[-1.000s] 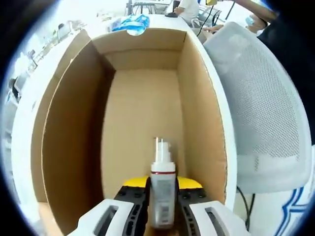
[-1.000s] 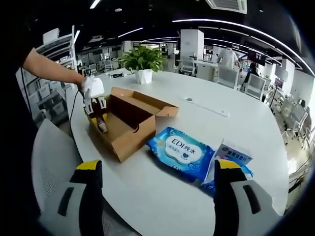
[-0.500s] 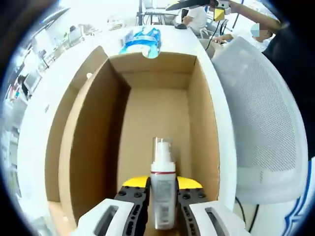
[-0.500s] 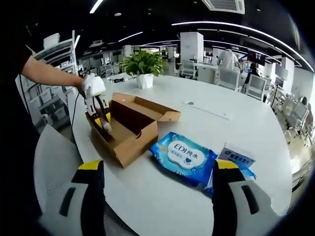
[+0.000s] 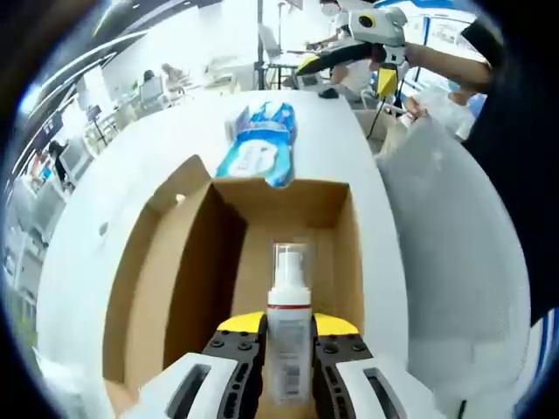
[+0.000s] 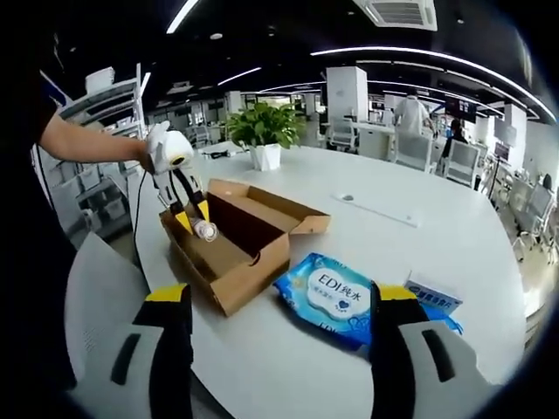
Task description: Operate the shoe box by opening the lid, removing the specified soft item, and placing it in the target area until the item is outside and the box remains undamaged.
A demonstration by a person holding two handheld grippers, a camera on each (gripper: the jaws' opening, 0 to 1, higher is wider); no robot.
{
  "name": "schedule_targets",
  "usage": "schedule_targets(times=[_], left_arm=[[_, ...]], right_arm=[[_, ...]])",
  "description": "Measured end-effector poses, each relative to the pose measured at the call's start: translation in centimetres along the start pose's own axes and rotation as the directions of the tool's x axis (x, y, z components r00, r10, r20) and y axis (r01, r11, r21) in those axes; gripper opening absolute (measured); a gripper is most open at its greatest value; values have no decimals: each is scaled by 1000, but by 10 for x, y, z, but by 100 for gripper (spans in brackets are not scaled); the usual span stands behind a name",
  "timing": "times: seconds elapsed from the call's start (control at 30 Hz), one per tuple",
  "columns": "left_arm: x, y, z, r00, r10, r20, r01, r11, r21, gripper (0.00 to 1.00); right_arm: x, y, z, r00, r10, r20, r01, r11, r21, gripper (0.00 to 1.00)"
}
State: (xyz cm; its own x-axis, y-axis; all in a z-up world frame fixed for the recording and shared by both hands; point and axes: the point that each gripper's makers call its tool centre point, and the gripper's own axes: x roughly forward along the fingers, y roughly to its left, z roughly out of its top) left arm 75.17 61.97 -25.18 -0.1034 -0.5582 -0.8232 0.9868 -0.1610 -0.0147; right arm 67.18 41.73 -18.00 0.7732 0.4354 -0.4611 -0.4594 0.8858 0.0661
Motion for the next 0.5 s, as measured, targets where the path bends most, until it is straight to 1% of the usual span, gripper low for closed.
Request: schedule_targets(times=[0.07, 0.13, 0.2, 0.23, 0.4, 0.43, 0.5], left_arm=[[-2, -2, 11, 999, 3, 38, -3, 1000, -7, 19], [-3, -3, 17, 998, 6, 57, -5, 1000, -12, 19], [-4, -4, 26, 995, 10, 95, -8, 1000, -24, 19], [-5, -5, 33, 993, 11, 118, -8, 1000, -26, 19], [-7, -10, 51, 985, 14, 173, -8, 999, -36, 19], [-8, -11, 55, 980, 16, 196, -8, 999, -43, 19], [-8, -11, 60, 975, 18, 221, -5, 998, -58, 19]], right_arm=[[2, 2, 3, 1000, 6, 9, -6, 1000, 2, 76], [5, 5, 7, 1000, 17, 19, -17, 1000, 3, 75], [8, 6, 9, 999, 26, 27, -26, 1000, 2, 74], [9, 8, 10, 999, 30, 29, -30, 1000, 1, 73], [16, 15, 16, 997, 59, 47, -59, 998, -14, 69], [18, 17, 19, 996, 65, 53, -65, 998, -14, 68], [20, 20, 22, 995, 77, 65, -76, 997, -14, 66]])
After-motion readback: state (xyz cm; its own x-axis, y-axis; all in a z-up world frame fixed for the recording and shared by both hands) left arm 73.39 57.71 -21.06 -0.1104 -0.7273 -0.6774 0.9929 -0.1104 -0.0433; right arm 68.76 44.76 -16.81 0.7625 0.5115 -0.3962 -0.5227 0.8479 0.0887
